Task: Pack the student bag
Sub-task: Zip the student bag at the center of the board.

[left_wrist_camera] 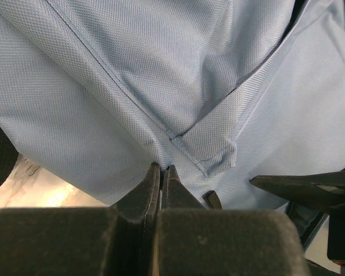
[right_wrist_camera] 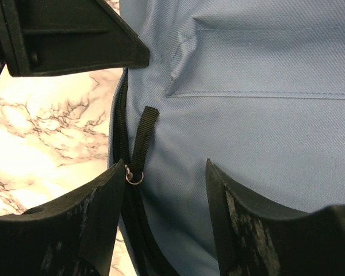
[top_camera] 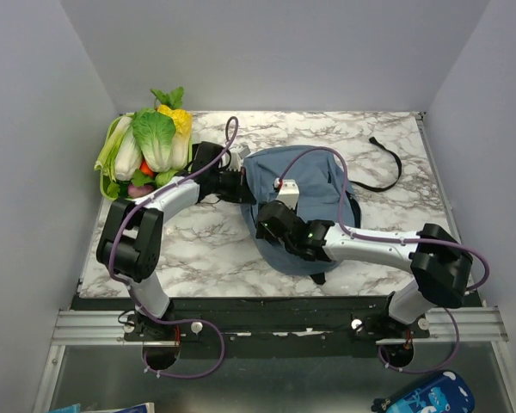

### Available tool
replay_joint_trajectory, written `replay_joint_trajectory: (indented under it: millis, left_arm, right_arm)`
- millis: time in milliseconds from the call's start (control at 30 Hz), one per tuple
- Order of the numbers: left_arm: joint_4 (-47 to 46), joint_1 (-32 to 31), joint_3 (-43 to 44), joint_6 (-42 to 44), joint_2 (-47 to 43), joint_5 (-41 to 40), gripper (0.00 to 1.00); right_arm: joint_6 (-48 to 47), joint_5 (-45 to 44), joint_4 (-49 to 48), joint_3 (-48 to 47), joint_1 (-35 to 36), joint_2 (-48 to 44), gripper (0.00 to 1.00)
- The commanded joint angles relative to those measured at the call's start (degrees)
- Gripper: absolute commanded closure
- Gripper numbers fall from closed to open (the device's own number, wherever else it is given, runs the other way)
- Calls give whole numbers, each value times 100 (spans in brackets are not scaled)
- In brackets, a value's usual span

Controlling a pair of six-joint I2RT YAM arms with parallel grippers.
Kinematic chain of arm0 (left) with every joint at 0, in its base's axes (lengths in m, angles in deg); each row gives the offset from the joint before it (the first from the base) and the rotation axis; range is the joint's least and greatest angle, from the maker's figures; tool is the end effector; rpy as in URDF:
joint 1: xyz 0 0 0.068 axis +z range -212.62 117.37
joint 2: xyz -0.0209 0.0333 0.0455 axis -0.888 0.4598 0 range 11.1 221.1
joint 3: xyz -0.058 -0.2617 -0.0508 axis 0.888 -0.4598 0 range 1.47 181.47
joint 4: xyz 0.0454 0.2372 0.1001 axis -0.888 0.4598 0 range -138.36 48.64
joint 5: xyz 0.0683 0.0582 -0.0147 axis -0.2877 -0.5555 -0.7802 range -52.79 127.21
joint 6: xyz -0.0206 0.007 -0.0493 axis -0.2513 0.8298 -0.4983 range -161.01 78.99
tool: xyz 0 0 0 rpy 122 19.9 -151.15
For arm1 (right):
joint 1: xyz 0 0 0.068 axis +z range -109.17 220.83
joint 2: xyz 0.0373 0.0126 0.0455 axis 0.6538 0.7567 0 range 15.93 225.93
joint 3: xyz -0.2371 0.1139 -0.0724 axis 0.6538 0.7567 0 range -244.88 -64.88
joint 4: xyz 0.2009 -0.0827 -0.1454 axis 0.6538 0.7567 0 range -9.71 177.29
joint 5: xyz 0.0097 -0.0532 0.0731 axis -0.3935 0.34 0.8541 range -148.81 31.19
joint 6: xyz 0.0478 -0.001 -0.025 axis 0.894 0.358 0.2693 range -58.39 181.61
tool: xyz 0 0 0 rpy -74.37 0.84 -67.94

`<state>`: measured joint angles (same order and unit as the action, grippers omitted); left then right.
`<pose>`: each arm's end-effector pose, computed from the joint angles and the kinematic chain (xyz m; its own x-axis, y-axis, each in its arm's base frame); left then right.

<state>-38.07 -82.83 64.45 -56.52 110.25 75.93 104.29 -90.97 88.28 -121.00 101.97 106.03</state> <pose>0.3351 -0.1471 0.2042 -0.8356 0.0854 -0.5427 0.4676 0.6290 -0.6210 0.1782 0.2839 0.2206 -0.6104 0.0812 -0.7879 -0.1858 0.9523 0.2421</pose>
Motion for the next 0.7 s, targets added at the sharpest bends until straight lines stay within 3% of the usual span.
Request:
replay_joint_trajectory:
  millis: [0,300,667]
  left_arm:
    - [-404,-1,162,-461,-441,522,100]
    - [-703,8,-207,-1103,-687,927,100]
    - [-677,17,-251,-1279,-827,1059,100]
  right_arm:
    - [57,-211,-376,-224,47,69,35]
    - [-5,-299,-632,-453,47,306,37]
    - [232,-616,-623,-356,11,332,56]
